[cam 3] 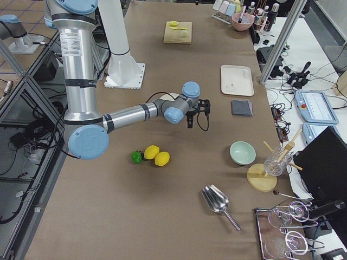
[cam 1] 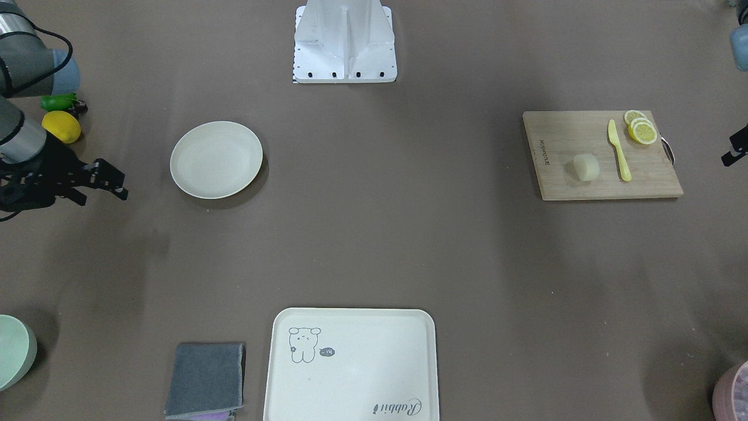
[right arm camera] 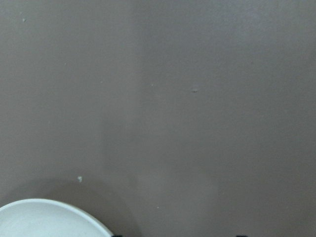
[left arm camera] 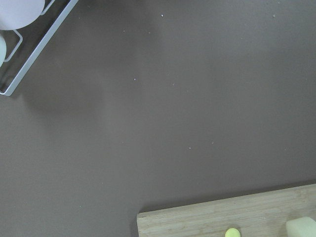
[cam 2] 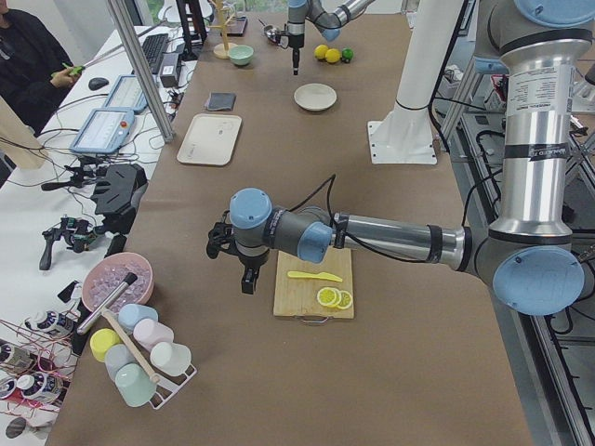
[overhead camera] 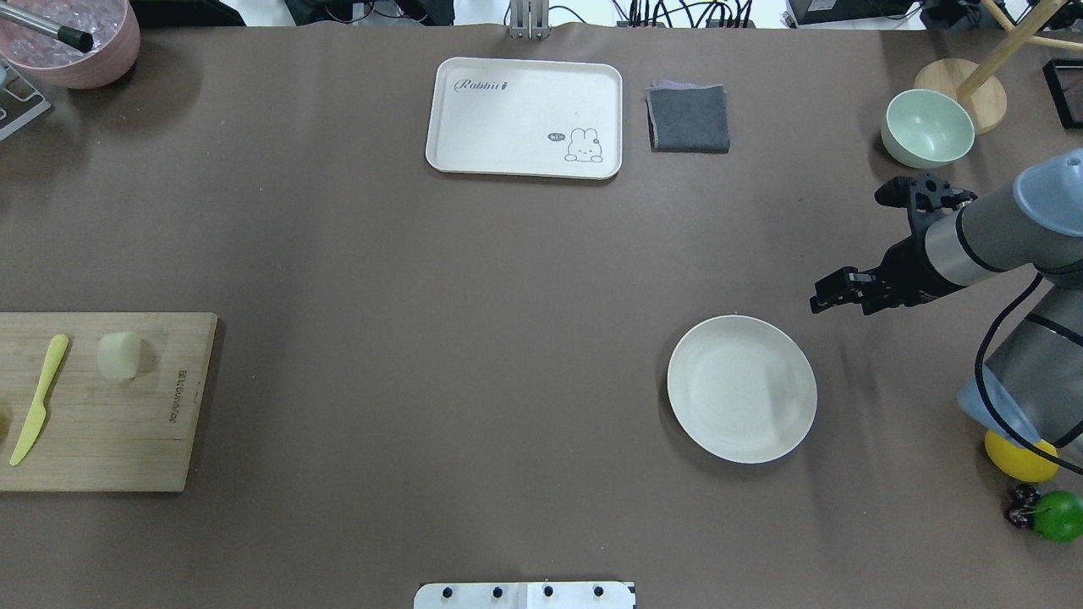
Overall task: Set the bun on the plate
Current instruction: 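Reach the right gripper to the rim of the white plate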
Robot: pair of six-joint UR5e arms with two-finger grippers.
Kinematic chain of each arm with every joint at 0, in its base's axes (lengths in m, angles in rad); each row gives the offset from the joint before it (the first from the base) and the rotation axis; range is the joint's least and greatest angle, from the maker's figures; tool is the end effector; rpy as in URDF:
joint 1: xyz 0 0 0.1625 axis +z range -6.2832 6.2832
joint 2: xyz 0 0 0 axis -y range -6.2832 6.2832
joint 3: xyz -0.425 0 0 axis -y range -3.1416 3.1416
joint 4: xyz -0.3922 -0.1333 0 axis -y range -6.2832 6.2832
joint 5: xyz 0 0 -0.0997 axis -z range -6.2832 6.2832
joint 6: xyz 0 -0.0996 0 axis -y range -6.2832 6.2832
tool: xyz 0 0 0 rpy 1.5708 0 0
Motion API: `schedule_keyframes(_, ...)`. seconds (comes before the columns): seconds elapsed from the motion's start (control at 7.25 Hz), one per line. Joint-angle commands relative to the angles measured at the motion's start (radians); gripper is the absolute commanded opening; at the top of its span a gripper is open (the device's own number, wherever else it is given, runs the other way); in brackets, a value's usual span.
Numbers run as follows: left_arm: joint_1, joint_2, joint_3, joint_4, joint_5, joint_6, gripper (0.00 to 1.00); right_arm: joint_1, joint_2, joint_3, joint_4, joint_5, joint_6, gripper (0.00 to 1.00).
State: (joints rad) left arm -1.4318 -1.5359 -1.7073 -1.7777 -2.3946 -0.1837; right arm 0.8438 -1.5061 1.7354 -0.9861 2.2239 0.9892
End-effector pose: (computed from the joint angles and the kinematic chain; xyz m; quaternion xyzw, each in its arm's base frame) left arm 0.0084 -0.4945 0.5817 0.0754 0.4131 0.0413 0.9066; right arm -0.3014 -0.4484 0.4793 0.0223 -0.4763 -0.0122 0.8789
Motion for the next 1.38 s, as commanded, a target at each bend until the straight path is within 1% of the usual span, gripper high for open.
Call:
schedule_keyframes(0.0,0.001,-0.001,-0.005,0.000,-0.003,-0.010,0.98,-0.044,0.001,0.001,0.012,0.003,0.023,0.64)
schedule_keyframes(0.14,0.001,-0.001,-0.011,0.000,-0.005,-0.019,0.98,-0.070,0.003,0.007,0.012,0.003,0.025,0.56)
schedule_keyframes(0.41,0.001,-0.003,-0.017,-0.002,-0.003,-0.028,0.98,-0.103,0.000,0.018,0.012,-0.001,0.025,0.50)
schedule_keyframes(0.69,0.004,-0.007,-0.014,-0.002,-0.003,-0.045,0.98,-0.106,-0.009,0.016,0.012,0.003,0.008,0.32)
schedule_keyframes(1.24,0.004,-0.006,-0.020,-0.002,-0.003,-0.053,0.98,-0.117,-0.008,0.010,0.012,0.002,0.006,0.32)
